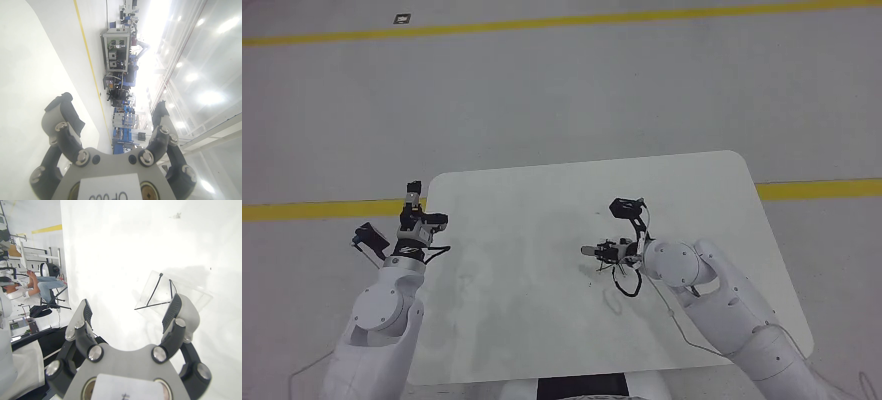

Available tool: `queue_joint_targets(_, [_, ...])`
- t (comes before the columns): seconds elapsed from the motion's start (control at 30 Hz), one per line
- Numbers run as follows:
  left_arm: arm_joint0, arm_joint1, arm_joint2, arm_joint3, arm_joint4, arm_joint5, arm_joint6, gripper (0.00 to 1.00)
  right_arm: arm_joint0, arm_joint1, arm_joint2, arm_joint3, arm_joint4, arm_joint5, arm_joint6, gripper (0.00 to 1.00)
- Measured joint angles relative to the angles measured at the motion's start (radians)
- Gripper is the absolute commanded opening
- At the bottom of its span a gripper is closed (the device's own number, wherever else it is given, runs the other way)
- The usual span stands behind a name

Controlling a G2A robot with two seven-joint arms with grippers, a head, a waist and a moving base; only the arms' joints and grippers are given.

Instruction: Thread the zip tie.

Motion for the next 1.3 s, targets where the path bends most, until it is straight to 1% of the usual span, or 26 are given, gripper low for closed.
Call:
queue_joint_targets(0.27, [0.000,0.000,0.000,0.000,0.000,0.000,0.000,1.00,0.000,0.000,0.001,-0.002,0.001,0.002,-0.002,1.00])
queue_joint_targets(0.4, [0.000,0.000,0.000,0.000,0.000,0.000,0.000,1.00,-0.003,-0.001,-0.021,-0.005,-0.053,0.015,-0.008,1.00])
queue_joint_targets(0.5, [0.000,0.000,0.000,0.000,0.000,0.000,0.000,1.00,-0.003,-0.001,-0.020,-0.006,-0.036,0.016,-0.007,1.00])
queue_joint_targets(0.7, [0.000,0.000,0.000,0.000,0.000,0.000,0.000,1.00,-0.006,-0.001,-0.025,0.000,-0.048,0.013,-0.018,1.00])
queue_joint_targets(0.73, [0.000,0.000,0.000,0.000,0.000,0.000,0.000,1.00,-0.009,-0.002,-0.030,0.005,-0.062,0.012,-0.031,0.63])
queue_joint_targets(0.77, [0.000,0.000,0.000,0.000,0.000,0.000,0.000,1.00,-0.010,-0.002,-0.035,0.010,-0.077,0.017,-0.046,0.47])
queue_joint_targets(0.83, [0.000,0.000,0.000,0.000,0.000,0.000,0.000,1.00,-0.011,-0.004,-0.040,0.016,-0.090,0.031,-0.057,0.40])
queue_joint_targets(0.9, [0.000,0.000,0.000,0.000,0.000,0.000,0.000,1.00,-0.011,-0.006,-0.041,0.021,-0.097,0.047,-0.067,0.35])
queue_joint_targets(1.0, [0.000,0.000,0.000,0.000,0.000,0.000,0.000,1.00,-0.014,-0.008,-0.036,0.031,-0.108,0.049,-0.073,0.23])
queue_joint_targets(1.13, [0.000,0.000,0.000,0.000,0.000,0.000,0.000,1.00,-0.021,-0.012,-0.030,0.034,-0.122,0.048,-0.075,0.12])
queue_joint_targets(1.2, [0.000,0.000,0.000,0.000,0.000,0.000,0.000,1.00,-0.024,-0.014,-0.027,0.034,-0.131,0.048,-0.075,0.08])
queue_joint_targets(1.3, [0.000,0.000,0.000,0.000,0.000,0.000,0.000,1.00,-0.028,-0.017,-0.023,0.035,-0.147,0.048,-0.071,0.05])
